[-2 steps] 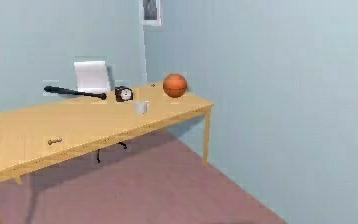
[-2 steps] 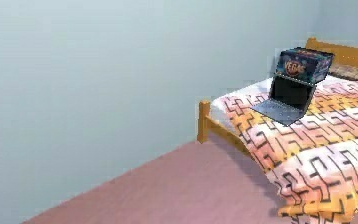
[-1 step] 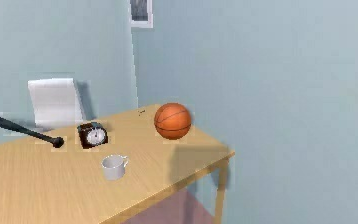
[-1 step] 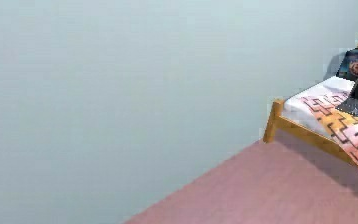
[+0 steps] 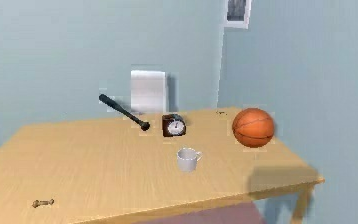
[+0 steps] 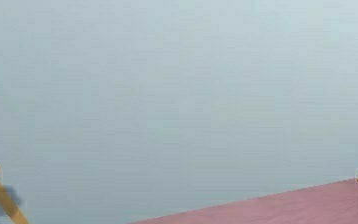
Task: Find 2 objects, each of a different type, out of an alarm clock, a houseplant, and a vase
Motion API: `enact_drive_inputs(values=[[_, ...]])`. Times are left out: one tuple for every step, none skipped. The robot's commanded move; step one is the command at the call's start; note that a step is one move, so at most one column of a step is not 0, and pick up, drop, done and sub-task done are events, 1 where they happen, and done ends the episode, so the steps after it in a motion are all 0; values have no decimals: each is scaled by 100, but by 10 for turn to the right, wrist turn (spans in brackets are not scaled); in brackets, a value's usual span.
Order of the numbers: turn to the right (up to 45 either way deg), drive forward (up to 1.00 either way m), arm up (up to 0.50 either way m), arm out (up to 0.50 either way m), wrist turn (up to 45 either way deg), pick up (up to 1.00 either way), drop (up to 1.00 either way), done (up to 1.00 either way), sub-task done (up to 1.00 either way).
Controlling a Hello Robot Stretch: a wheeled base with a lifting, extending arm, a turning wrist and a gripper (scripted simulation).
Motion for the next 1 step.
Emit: enact_drive_inputs(values=[[0,0,0,0,0,0,0,0,100]])
